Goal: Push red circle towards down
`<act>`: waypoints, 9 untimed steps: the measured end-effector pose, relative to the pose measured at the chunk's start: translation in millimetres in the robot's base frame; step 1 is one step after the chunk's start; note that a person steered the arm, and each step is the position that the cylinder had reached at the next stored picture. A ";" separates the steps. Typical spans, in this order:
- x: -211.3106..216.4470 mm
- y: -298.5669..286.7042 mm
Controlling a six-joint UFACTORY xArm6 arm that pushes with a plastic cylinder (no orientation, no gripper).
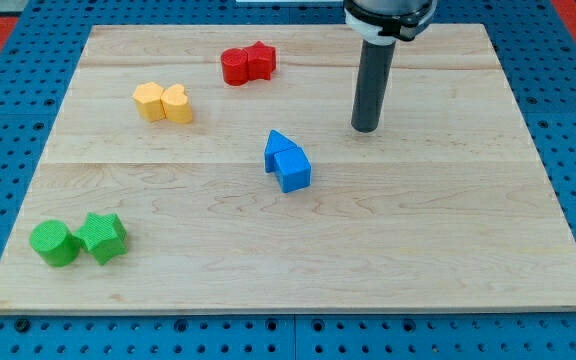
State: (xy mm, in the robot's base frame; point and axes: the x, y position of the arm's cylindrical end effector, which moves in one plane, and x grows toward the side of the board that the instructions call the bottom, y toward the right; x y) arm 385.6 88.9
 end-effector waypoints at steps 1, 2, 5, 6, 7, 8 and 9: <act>-0.5 -8.6; -31.3 -11.8; -38.4 -106.4; -48.5 -142.0; -70.0 -166.8; -77.9 -199.1; -90.3 -221.6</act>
State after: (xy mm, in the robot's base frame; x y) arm 295.3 -132.7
